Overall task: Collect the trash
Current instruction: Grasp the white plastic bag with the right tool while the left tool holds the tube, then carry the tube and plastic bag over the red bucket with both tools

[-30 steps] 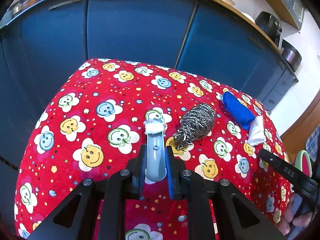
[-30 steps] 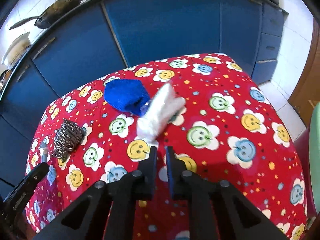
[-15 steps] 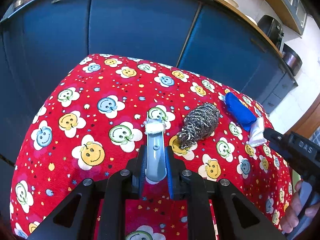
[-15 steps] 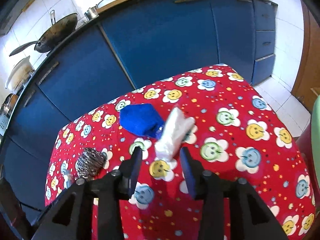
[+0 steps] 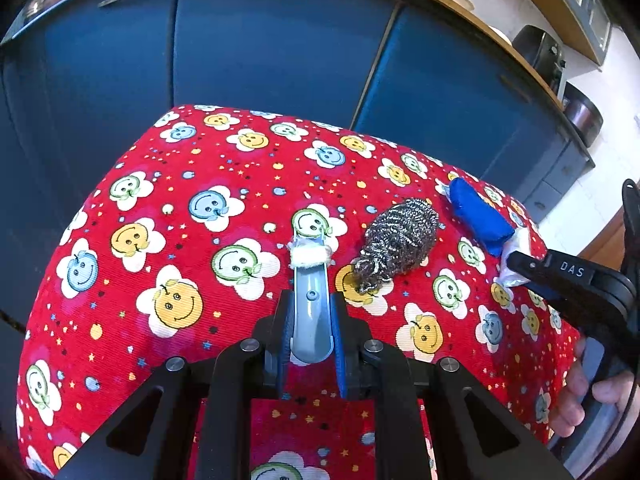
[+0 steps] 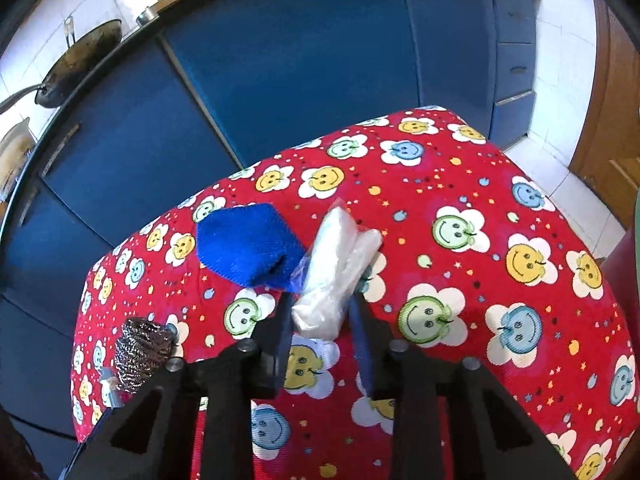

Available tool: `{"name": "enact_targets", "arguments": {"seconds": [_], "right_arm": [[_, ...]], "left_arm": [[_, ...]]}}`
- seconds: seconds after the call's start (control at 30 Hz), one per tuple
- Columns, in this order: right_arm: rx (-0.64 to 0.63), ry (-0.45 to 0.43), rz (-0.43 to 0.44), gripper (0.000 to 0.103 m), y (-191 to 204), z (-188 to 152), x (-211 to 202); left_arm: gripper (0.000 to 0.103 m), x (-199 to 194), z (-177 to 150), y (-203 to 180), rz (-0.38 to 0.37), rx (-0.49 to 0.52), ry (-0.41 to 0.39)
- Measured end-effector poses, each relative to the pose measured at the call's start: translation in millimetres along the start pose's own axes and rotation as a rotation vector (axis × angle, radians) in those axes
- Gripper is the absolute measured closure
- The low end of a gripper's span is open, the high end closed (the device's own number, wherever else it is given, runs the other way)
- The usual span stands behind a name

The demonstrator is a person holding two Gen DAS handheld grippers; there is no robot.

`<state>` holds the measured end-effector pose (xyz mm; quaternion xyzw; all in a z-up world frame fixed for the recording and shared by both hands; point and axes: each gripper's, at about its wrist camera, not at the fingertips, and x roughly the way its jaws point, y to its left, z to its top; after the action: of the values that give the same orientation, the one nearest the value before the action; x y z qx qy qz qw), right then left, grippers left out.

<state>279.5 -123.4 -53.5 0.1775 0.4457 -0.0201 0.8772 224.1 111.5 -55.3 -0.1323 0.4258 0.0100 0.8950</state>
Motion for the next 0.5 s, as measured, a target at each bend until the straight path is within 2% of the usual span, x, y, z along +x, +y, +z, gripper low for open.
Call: {"name": "enact_targets", "arguments": {"seconds": [0.1, 0.5], "right_arm": [[-0.003, -0.022, -0.024, 0.079, -2.7, -0.3, -4.9], [-0.052, -0.051, 0.053, 0.080, -11.2, -10.9, -45.3]], "left_arm": [[0.085, -0.3, -0.1, 0.2, 0.002, 0.001, -0.001], [0.085, -13.1, -2.7, -8.1, 0.010, 0.025, -0.019]]}}
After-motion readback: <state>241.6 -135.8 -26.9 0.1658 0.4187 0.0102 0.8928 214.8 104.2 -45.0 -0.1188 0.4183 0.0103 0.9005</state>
